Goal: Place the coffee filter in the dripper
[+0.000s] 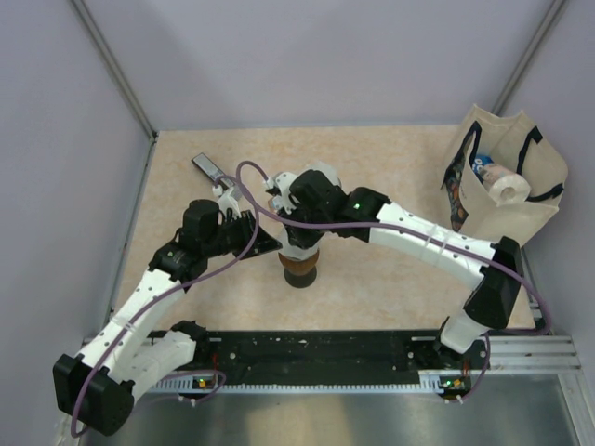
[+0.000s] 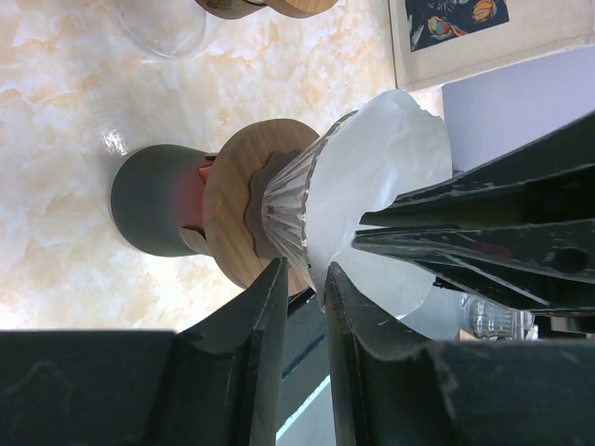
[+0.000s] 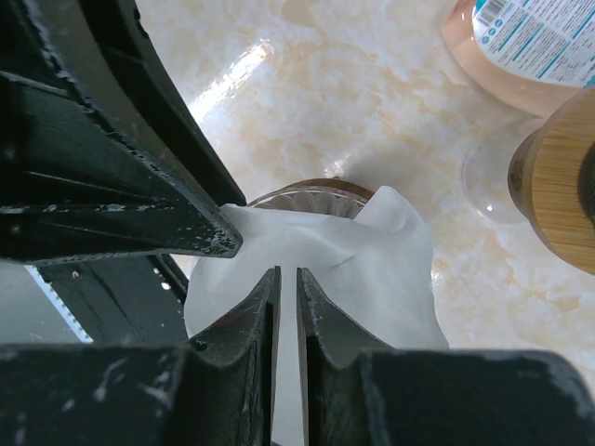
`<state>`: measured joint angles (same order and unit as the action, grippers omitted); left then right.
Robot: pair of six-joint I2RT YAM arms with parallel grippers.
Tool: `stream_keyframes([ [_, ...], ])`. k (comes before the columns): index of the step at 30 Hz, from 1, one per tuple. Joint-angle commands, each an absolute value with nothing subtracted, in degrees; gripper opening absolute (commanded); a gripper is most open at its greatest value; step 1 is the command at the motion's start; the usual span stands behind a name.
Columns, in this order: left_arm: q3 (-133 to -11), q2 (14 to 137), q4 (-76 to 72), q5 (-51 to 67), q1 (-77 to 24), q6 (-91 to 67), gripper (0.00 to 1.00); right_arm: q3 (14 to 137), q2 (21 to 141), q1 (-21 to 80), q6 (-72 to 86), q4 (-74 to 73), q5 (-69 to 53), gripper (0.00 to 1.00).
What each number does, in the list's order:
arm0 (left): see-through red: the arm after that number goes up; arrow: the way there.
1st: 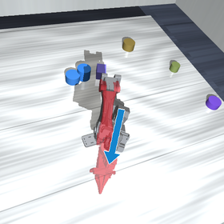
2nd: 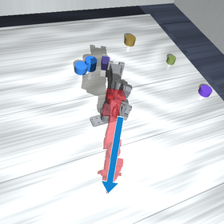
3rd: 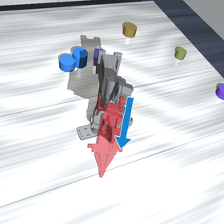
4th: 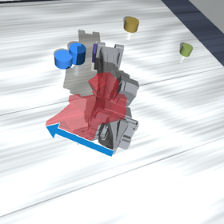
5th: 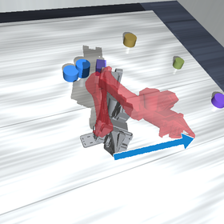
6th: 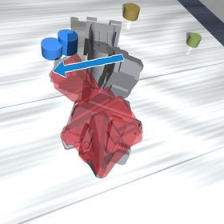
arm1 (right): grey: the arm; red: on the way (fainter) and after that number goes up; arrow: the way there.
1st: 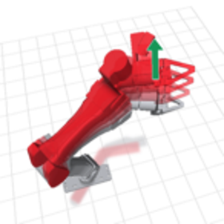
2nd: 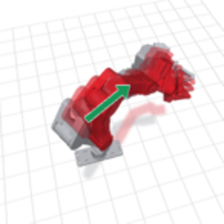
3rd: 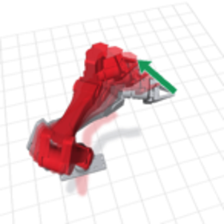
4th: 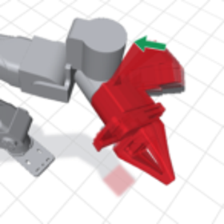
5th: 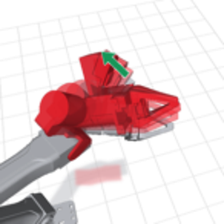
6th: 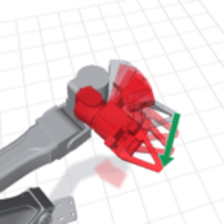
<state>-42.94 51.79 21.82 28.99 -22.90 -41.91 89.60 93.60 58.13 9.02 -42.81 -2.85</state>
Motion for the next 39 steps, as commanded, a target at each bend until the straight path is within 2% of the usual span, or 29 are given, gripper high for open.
stream_keyframes([
  [1,-43.8,51.8,20.0,29.7,-22.8,-41.0,0.28,89.0,88.9,58.8,9.8,-39.6,-2.1,0.13],
  [13,-45.6,51.3,19.5,30.4,-22.9,-40.3,0.38,84.0,79.5,57.0,14.4,-33.6,2.6,0.15],
  [18,-47.6,50.1,20.6,29.9,-22.9,-39.2,0.6,82.2,75.9,54.7,17.5,-32.7,5.1,0.25],
  [22,-50.6,48.3,22.8,28.0,-22.9,-37.6,0.9,78.5,71.0,51.0,20.5,-30.9,7.7,0.37],
  [23,-51.1,47.7,23.2,27.1,-22.9,-37.1,0.98,77.4,69.6,49.9,21.0,-30.2,8.0,0.42],
  [25,-52.4,46.5,24.0,24.6,-22.8,-36.3,0.99,74.5,66.1,48.5,21.8,-28.7,10.4,0.59],
  [27,-53.9,45.5,26.4,20.2,-22.8,-35.6,0.99,72.3,63.0,47.9,22.2,-28.1,15.3,0.75],
  [29,-55.5,44.6,29.8,12.8,-22.9,-35.3,0.99,70.2,60.0,46.9,22.6,-28.1,20.0,0.99],
  [35,-59.5,43.9,45.9,-28.0,-22.8,-40.4,0.99,63.7,51.0,39.7,26.0,-30.4,30.0,0.99],
  [37,-60.1,43.9,49.4,-36.1,-22.9,-42.5,0.99,62.0,49.1,36.8,26.6,-31.7,30.6,0.99],
  [39,-59.9,43.5,50.0,-38.2,-22.9,-42.6,0.99,60.2,47.8,34.2,27.2,-32.7,30.6,0.99],
])
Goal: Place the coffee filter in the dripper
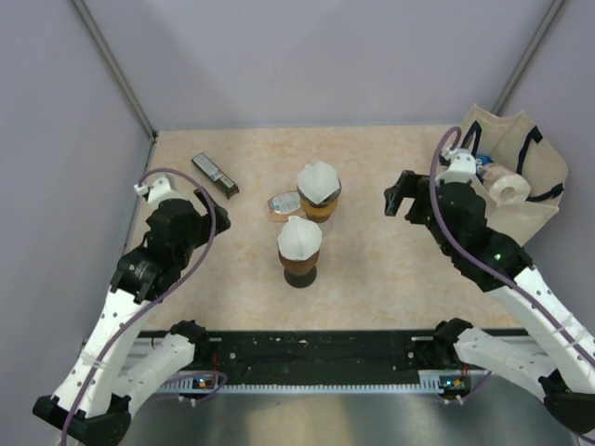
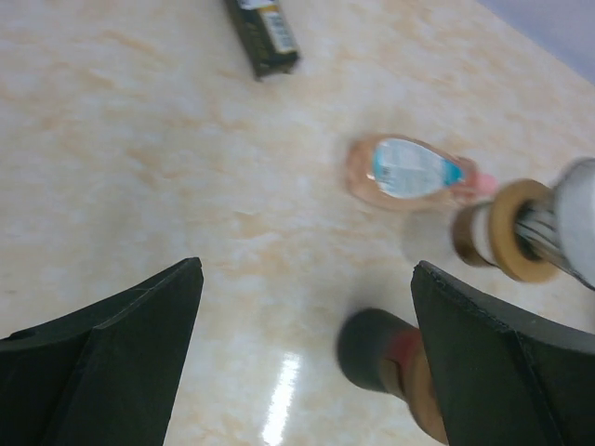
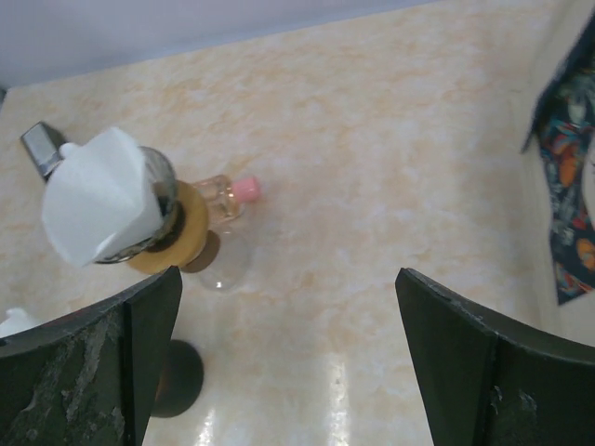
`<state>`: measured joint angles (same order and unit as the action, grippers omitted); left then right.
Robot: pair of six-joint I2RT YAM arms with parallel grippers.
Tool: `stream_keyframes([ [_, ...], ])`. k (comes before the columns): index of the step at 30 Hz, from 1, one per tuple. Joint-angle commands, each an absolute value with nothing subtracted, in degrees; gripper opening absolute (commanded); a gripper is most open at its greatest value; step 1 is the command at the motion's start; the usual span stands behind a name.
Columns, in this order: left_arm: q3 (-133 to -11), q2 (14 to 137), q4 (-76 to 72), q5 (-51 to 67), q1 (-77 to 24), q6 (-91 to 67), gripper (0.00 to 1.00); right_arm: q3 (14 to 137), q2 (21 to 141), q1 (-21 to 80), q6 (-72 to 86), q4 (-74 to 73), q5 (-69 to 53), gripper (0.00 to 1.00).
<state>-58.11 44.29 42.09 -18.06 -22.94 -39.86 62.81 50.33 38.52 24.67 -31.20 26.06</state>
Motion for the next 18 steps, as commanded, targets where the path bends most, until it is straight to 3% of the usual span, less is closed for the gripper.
stream_keyframes([
  [1,-59.6,43.2,50.0,-38.3,-22.9,-42.6,0.99,59.2,47.4,33.4,27.4,-32.9,30.7,0.99],
  [7,-57.5,41.2,48.1,-38.1,-22.8,-42.5,0.99,53.7,47.2,32.0,29.1,-32.7,38.1,0.99],
  [18,-58.4,40.5,45.1,-29.4,-22.8,-38.8,0.99,46.2,45.5,32.1,26.4,-22.3,36.0,0.99],
])
